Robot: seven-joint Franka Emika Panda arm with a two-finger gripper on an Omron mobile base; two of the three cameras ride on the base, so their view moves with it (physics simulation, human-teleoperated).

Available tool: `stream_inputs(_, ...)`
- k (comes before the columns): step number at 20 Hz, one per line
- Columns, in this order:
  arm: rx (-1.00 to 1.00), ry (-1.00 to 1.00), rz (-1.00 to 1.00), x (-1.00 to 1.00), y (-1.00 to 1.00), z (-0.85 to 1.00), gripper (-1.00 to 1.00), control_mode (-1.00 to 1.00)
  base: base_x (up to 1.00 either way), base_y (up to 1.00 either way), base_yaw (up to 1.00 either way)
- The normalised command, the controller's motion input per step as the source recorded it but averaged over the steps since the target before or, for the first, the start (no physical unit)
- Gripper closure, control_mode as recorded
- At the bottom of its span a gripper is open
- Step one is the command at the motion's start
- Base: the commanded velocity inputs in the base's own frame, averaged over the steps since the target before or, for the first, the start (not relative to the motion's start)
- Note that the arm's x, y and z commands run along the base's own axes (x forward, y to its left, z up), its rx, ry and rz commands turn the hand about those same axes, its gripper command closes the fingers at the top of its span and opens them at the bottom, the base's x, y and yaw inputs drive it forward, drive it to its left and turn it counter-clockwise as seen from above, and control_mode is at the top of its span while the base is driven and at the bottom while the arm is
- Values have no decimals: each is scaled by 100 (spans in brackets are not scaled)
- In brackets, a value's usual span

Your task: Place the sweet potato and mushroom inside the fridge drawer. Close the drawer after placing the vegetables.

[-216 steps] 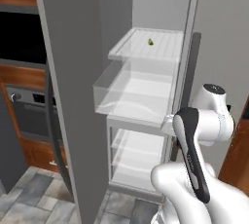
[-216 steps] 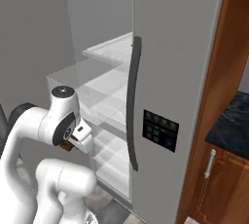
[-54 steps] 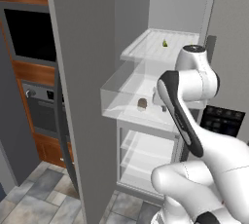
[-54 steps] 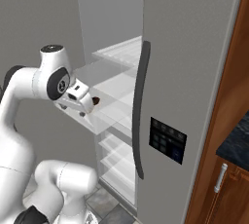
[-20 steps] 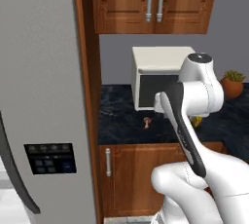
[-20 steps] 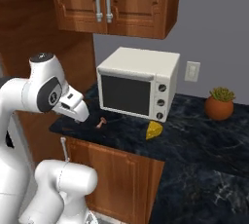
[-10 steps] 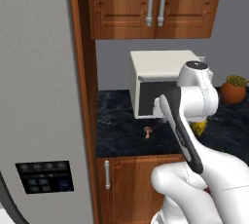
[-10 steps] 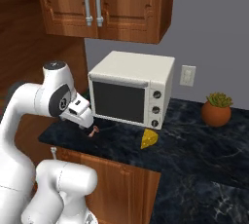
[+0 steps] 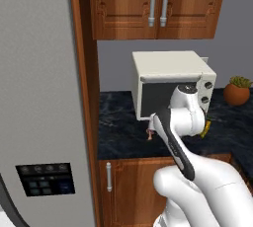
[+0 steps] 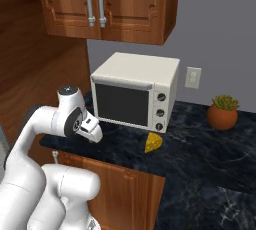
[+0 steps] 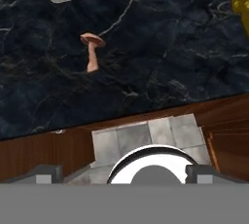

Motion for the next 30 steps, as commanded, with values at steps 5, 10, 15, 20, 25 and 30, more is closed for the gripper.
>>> stream_inputs(5,0,0,0,64,5,-35,-100,-100,0,0,0)
stream_inputs(10,0,0,0,38,2,-20,-100,-100,0,0,0)
stream_inputs(15,0,3,-1,23,6,-1,-100,-100,0,0,0)
stream_inputs(20,0,4,-2,27,9,-7,-100,-100,0,0,0)
stream_inputs(25,0,1,-1,17,0,-23,-100,-100,0,0,0)
stream_inputs(30,0,2,-3,22,0,-26,-100,-100,0,0,0)
